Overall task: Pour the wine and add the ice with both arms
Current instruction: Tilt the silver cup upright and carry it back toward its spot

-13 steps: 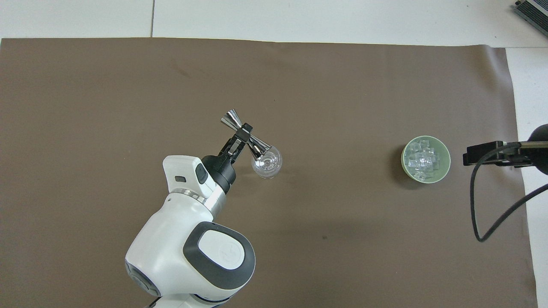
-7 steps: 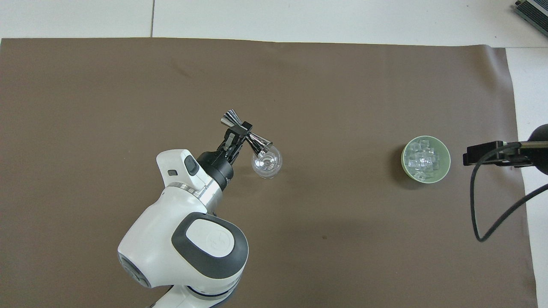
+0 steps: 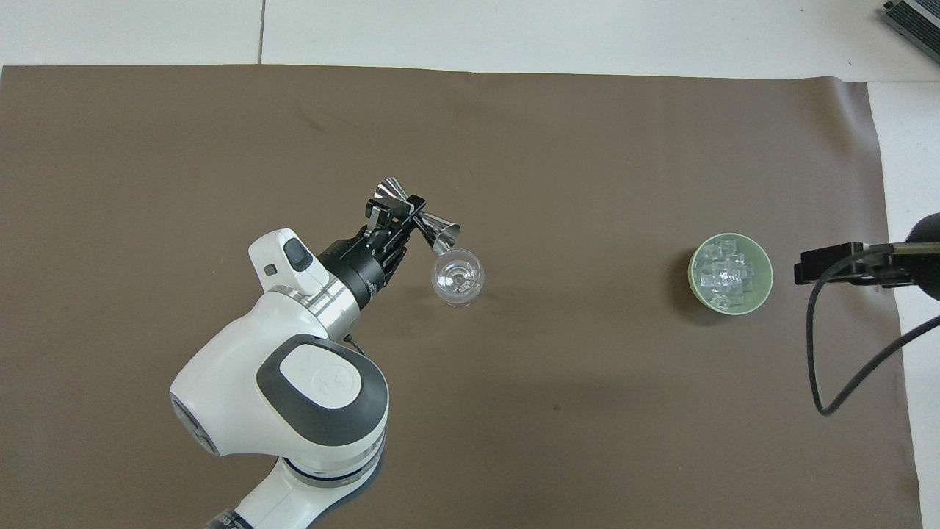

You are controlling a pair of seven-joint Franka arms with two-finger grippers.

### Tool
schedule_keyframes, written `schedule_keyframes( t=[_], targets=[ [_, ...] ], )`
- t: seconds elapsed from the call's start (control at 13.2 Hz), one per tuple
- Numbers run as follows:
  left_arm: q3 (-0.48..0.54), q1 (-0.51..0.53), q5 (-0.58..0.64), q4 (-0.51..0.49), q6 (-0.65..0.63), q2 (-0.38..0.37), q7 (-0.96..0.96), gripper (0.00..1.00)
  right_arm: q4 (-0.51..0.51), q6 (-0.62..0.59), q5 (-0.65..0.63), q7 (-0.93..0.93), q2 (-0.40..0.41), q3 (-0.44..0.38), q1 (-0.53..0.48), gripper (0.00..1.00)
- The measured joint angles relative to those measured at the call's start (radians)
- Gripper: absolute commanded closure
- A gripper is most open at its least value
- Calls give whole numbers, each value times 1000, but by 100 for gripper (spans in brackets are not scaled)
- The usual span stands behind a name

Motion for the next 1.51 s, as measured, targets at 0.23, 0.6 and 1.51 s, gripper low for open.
schedule_keyframes(
  t=[0.23,0.6,1.51],
  targets=[
    [66,1,-2,-4,-77,-17,-21,100,0,0,0,0,0,0,0,0],
    [177,2,-3,-7,-195,-42,-75,100,0,0,0,0,0,0,0,0],
    [431,2,72,-6,-499,-79,-369,100,0,0,0,0,0,0,0,0]
  ],
)
